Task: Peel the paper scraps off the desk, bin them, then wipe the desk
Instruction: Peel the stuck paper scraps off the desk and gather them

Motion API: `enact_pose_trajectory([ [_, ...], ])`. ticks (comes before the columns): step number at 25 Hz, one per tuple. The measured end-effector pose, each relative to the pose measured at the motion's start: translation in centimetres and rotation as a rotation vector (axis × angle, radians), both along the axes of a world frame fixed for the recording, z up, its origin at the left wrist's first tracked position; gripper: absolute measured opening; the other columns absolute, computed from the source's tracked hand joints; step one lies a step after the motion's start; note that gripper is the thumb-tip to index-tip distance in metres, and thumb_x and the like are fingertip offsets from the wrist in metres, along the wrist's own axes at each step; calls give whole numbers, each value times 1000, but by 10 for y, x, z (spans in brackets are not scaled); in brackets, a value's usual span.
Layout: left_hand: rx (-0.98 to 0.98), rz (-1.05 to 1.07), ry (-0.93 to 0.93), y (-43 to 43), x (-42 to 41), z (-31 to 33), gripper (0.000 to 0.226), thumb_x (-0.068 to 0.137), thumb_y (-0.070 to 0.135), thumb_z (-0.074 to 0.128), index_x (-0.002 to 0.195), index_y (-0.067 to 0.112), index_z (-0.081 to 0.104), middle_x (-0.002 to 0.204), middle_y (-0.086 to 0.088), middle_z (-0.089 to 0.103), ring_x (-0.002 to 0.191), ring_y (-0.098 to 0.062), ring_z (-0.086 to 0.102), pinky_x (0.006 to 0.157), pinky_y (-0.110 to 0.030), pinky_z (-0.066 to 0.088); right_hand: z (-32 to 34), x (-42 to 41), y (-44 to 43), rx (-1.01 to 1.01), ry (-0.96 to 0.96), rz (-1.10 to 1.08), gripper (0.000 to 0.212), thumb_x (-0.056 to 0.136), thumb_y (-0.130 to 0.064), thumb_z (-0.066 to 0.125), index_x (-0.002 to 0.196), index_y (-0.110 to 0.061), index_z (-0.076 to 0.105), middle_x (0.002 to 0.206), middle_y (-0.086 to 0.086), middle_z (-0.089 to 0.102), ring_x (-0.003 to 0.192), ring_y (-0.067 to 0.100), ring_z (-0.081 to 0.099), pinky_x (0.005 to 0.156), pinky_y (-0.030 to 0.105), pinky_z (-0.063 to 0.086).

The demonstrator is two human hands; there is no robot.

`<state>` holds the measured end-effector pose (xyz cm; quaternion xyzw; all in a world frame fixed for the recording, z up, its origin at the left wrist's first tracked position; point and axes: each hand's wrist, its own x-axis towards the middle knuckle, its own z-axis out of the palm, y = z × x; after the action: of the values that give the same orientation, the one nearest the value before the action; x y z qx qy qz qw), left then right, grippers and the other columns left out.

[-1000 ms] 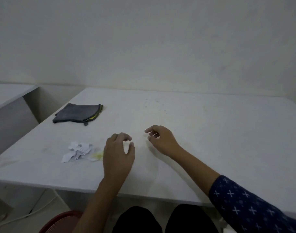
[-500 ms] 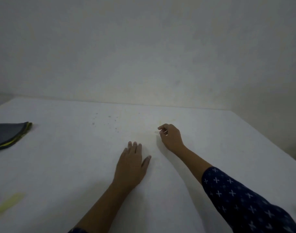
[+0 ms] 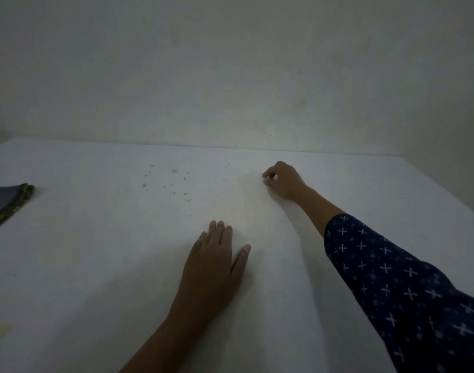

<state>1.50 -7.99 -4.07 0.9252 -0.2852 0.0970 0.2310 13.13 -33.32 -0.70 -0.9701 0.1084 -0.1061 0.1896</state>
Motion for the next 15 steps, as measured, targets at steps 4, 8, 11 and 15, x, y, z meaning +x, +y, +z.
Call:
enact_pose_trajectory([
  [4, 22, -11, -25, 1, 1, -2, 79, 84, 57, 1, 146, 13, 20, 155, -6, 22, 145, -16, 12, 110, -22, -1, 9, 5, -2, 138, 0, -46, 9, 82, -7, 67, 87, -1, 72, 99, 12, 69, 85, 18, 59, 72, 24, 41],
  [8, 54, -18, -37, 1, 1, -3, 76, 84, 54, 6, 147, 13, 18, 156, -6, 20, 145, -16, 11, 110, -23, -2, 8, 4, -1, 167, -3, -43, 8, 81, -4, 66, 82, 2, 70, 94, 13, 69, 78, 15, 56, 60, 18, 40],
  [11, 50, -18, -13, 1, 1, -1, 70, 87, 50, 16, 147, 13, 16, 156, -5, 18, 145, -15, 9, 111, -22, -2, 9, 0, 2, 232, -59, -28, 6, 82, -2, 62, 80, -2, 68, 86, 10, 68, 77, 17, 57, 60, 16, 41],
  [15, 35, -18, 4, 1, 1, 0, 73, 85, 51, 13, 147, 12, 17, 156, -6, 18, 145, -16, 10, 110, -22, -2, 29, -21, 27, 863, -152, 24, 10, 86, -1, 59, 78, -5, 61, 76, 12, 64, 72, 23, 62, 69, 25, 55],
])
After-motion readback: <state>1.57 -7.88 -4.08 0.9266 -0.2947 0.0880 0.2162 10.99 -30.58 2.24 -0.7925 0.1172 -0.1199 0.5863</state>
